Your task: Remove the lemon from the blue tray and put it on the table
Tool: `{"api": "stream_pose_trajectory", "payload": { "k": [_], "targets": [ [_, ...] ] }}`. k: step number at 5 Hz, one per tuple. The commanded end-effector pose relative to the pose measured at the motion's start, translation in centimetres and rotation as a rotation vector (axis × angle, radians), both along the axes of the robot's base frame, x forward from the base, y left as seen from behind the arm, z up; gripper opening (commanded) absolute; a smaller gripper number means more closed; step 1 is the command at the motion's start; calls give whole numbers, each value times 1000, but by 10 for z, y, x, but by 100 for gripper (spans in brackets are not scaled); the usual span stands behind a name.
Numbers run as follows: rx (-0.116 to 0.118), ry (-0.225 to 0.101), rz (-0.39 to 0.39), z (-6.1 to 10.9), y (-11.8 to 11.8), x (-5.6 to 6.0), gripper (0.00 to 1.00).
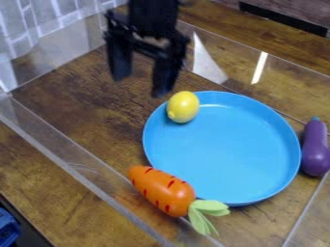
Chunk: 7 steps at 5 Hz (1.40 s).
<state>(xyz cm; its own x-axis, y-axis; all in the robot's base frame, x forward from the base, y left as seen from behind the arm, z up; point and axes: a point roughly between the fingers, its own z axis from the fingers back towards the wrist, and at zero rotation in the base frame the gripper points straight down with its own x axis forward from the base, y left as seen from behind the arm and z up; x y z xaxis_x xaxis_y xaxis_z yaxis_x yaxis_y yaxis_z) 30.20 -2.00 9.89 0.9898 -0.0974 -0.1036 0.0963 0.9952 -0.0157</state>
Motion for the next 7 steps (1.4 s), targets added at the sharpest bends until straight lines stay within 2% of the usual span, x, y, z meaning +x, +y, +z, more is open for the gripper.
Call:
{"api": "stream_pose_trajectory", "payload": {
  "k": [1,2,3,4,5,7],
  "targets": [
    [-10,-57,-88,2,-19,12,100],
    [-8,-73,-114,-5,-27,20,100],
    [-21,-97,-134,-12,-28,29,100],
    [-57,-127,-145,-11,-28,35,100],
    [-65,-147,-145,-9,-24,40,100],
    [-90,-167,-143,-6,-21,39,100]
  ]
}}
